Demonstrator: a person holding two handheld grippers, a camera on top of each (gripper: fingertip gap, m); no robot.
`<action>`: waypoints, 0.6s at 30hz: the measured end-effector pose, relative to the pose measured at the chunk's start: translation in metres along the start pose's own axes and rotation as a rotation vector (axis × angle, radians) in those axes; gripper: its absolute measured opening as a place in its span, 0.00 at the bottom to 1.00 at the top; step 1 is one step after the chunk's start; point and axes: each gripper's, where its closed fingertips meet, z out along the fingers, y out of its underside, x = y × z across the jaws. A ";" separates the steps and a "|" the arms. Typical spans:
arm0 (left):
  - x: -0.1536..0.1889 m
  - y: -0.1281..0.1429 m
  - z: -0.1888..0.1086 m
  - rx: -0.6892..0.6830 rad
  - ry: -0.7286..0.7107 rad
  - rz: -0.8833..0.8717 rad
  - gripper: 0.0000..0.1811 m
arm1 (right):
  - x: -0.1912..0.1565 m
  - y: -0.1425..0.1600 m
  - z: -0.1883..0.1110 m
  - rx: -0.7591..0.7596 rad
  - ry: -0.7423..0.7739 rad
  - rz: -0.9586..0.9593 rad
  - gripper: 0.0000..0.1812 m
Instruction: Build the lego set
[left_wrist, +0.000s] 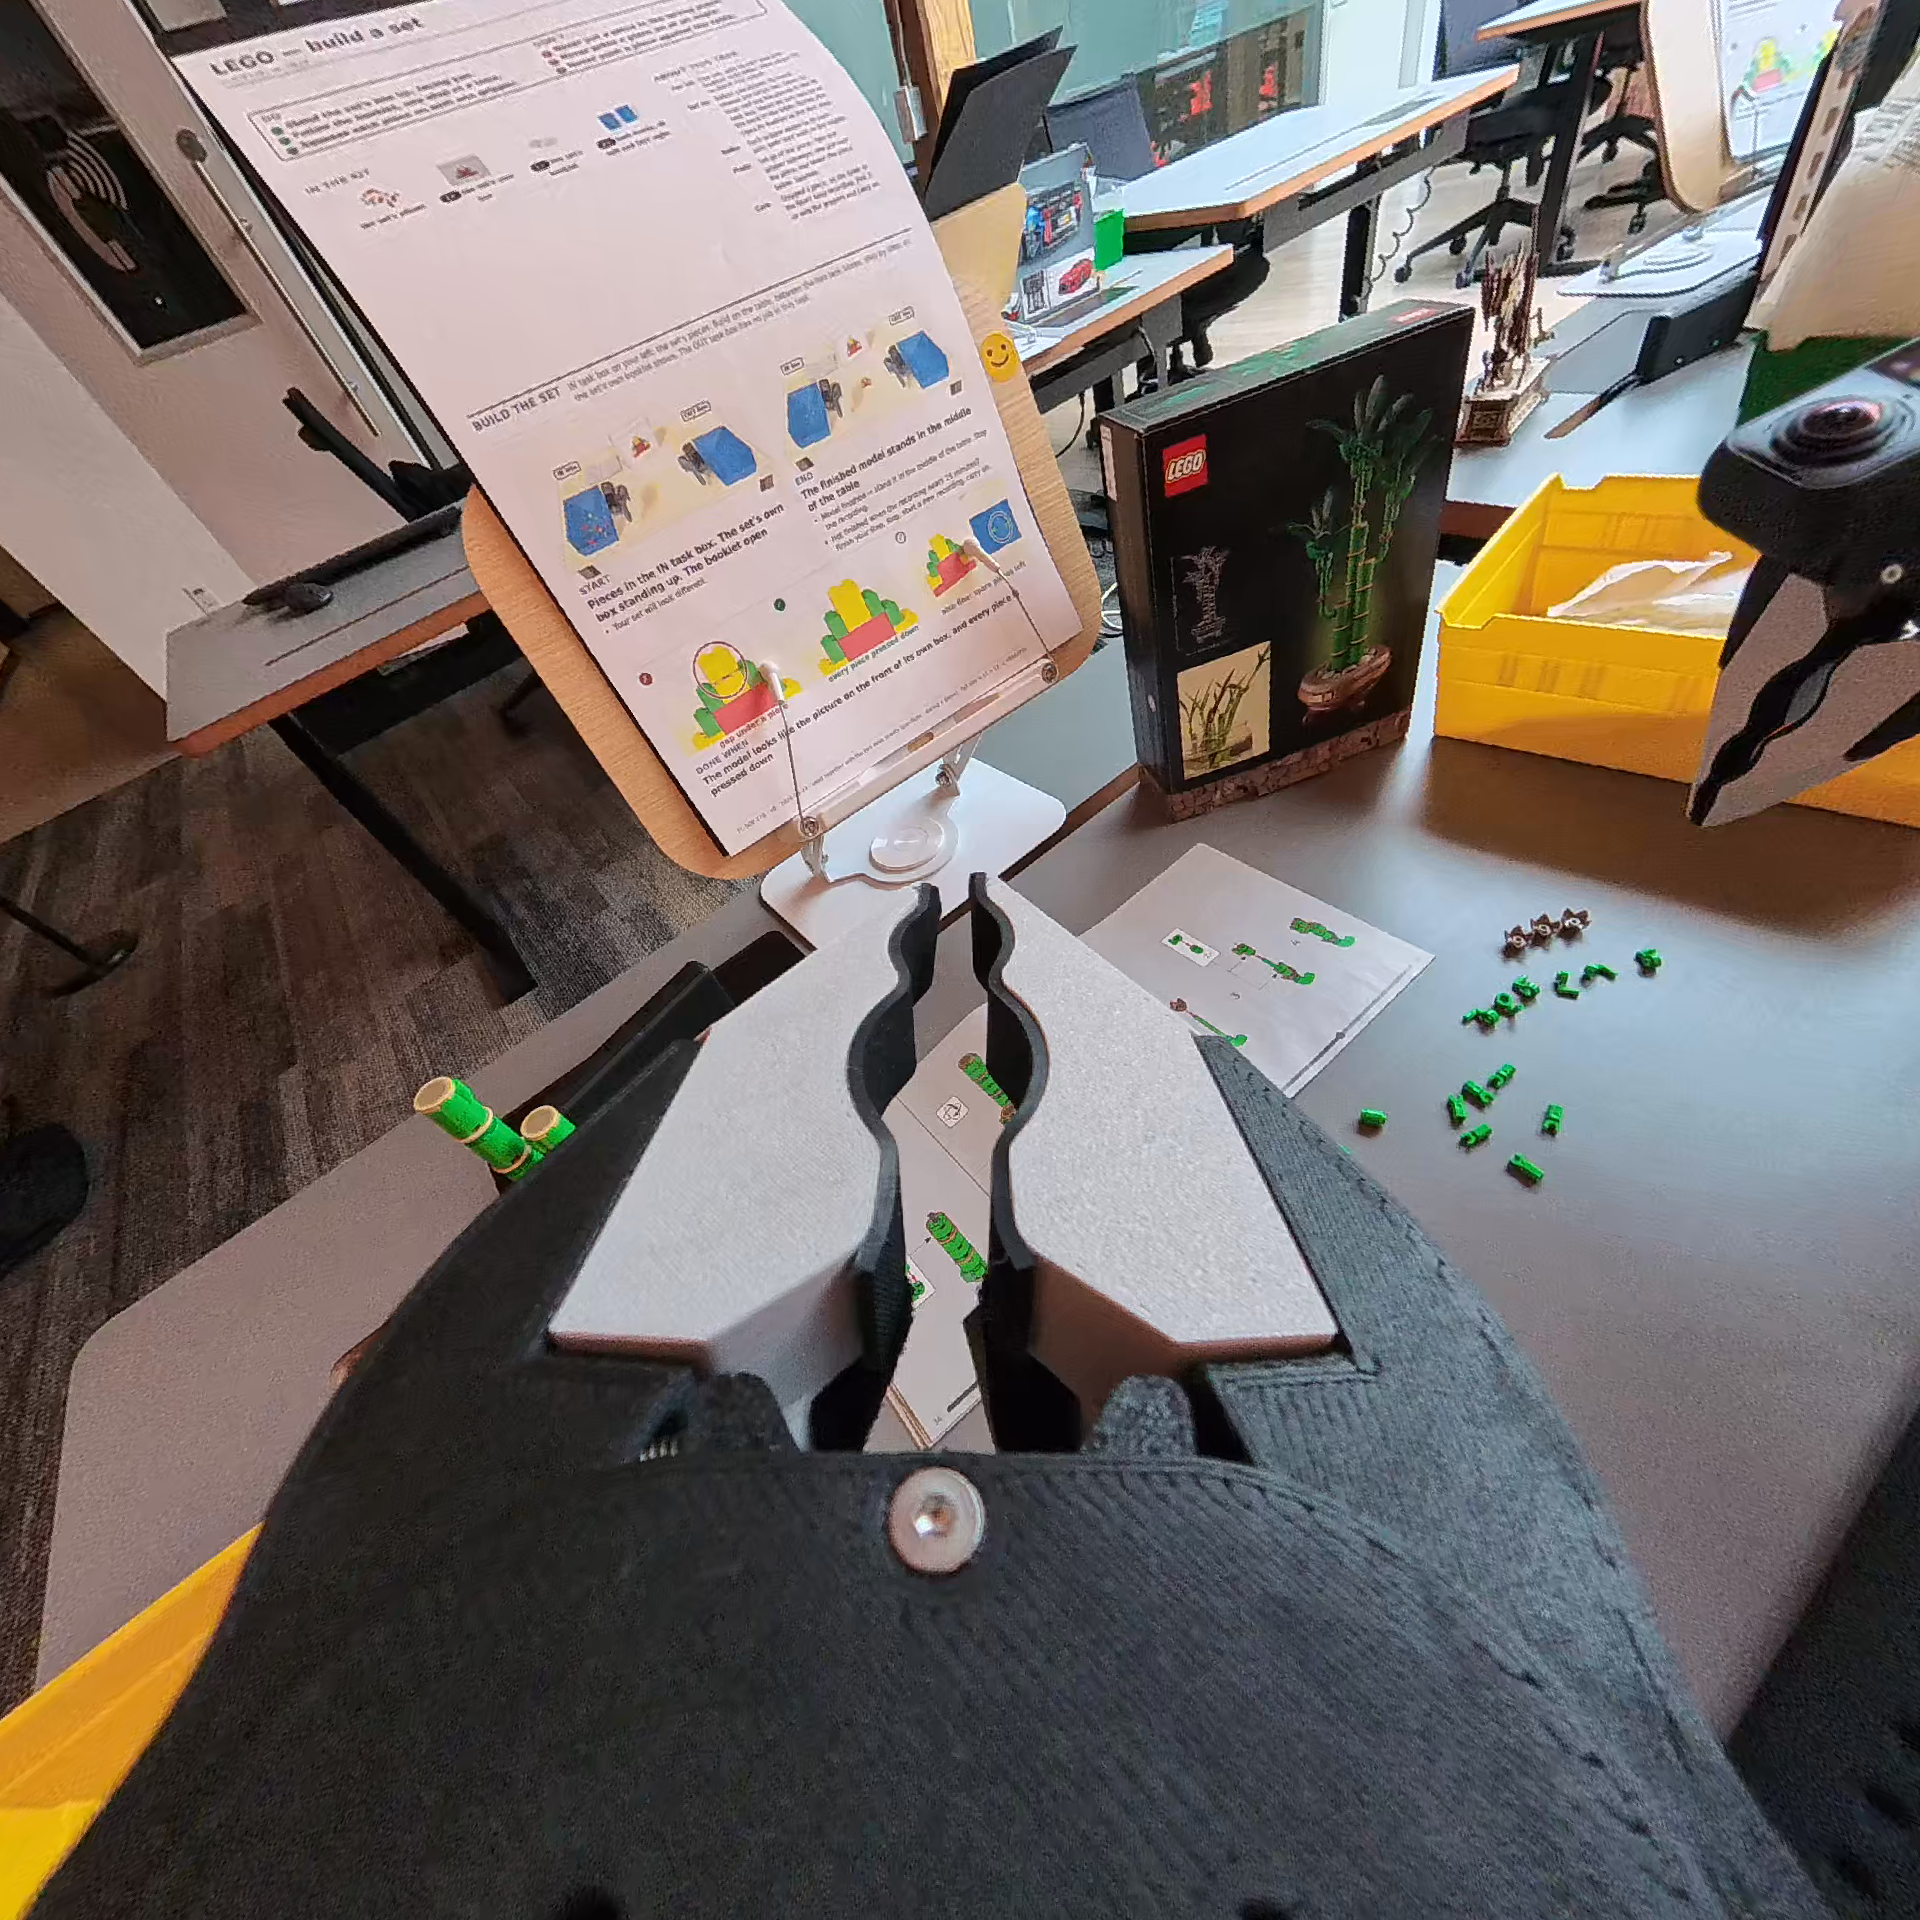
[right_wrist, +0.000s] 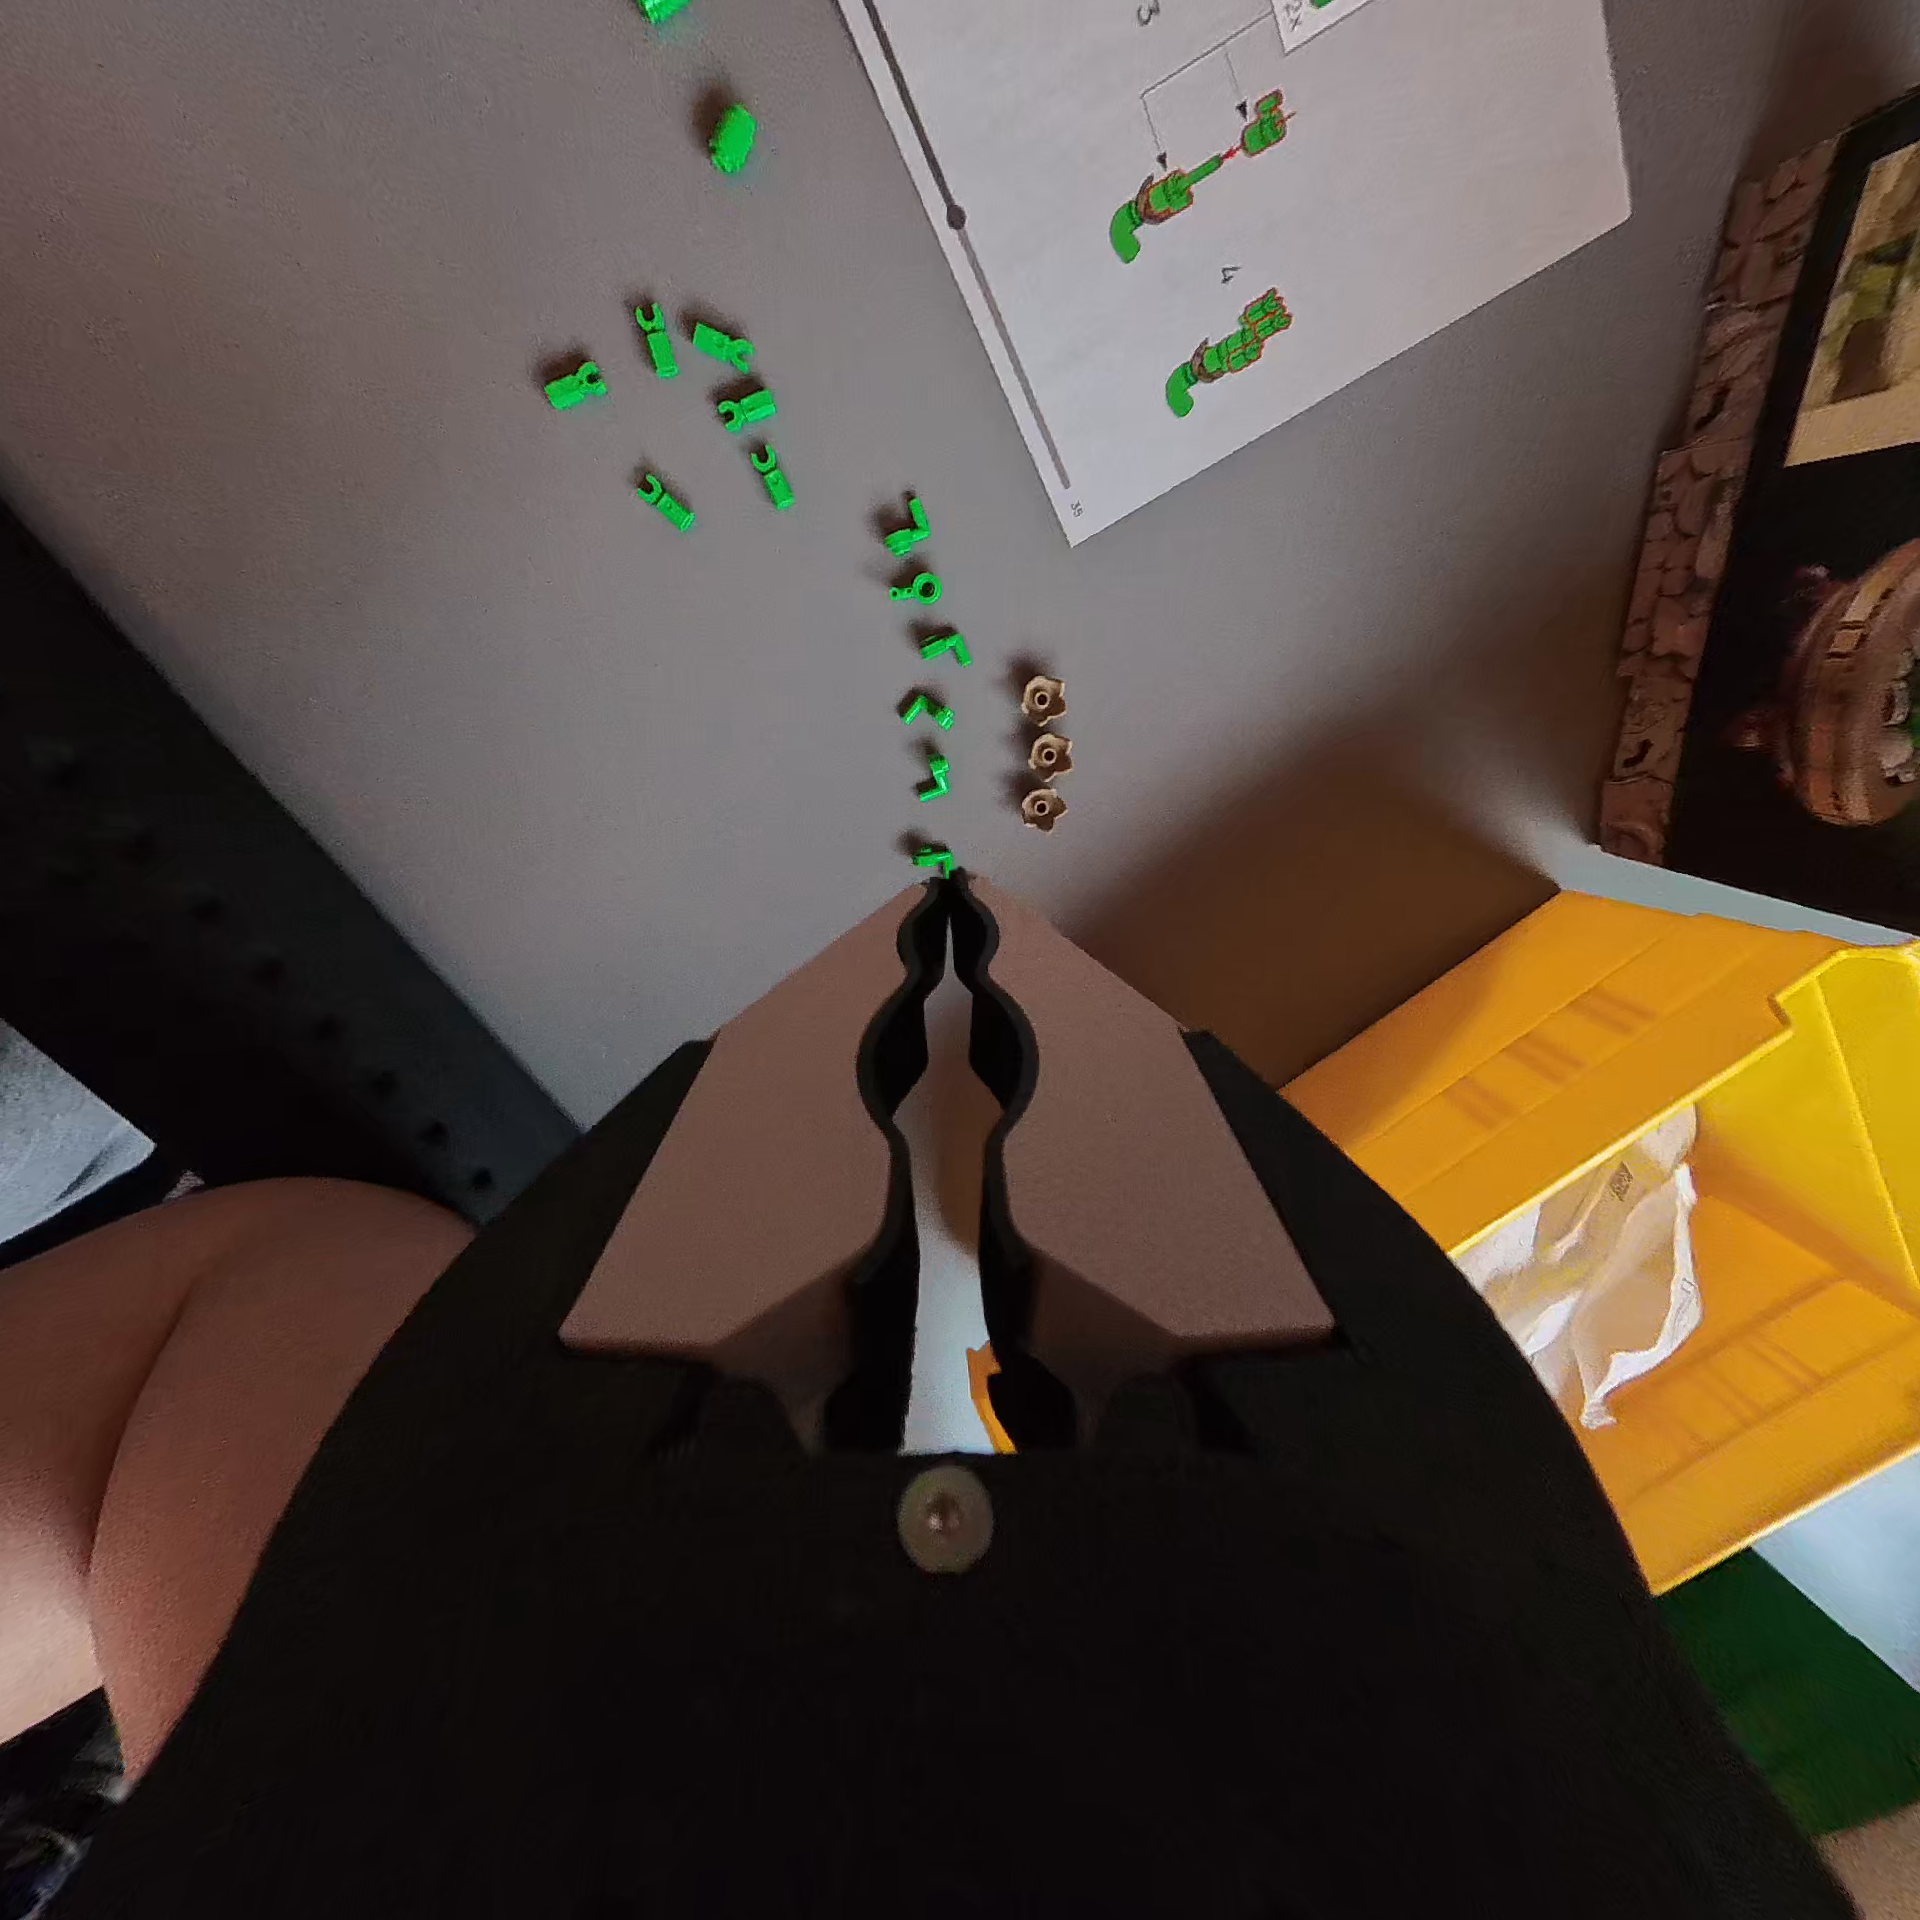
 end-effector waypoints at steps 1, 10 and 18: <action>0.000 0.000 0.000 -0.001 -0.002 0.001 0.02 | 0.001 0.000 0.000 -0.005 0.006 0.001 0.00; -0.001 -0.001 -0.003 0.002 -0.013 0.005 0.02 | 0.003 -0.045 0.012 0.012 0.098 -0.125 0.00; -0.006 0.000 -0.009 0.005 -0.028 0.003 0.02 | 0.005 0.031 0.013 -0.098 -0.135 0.270 0.00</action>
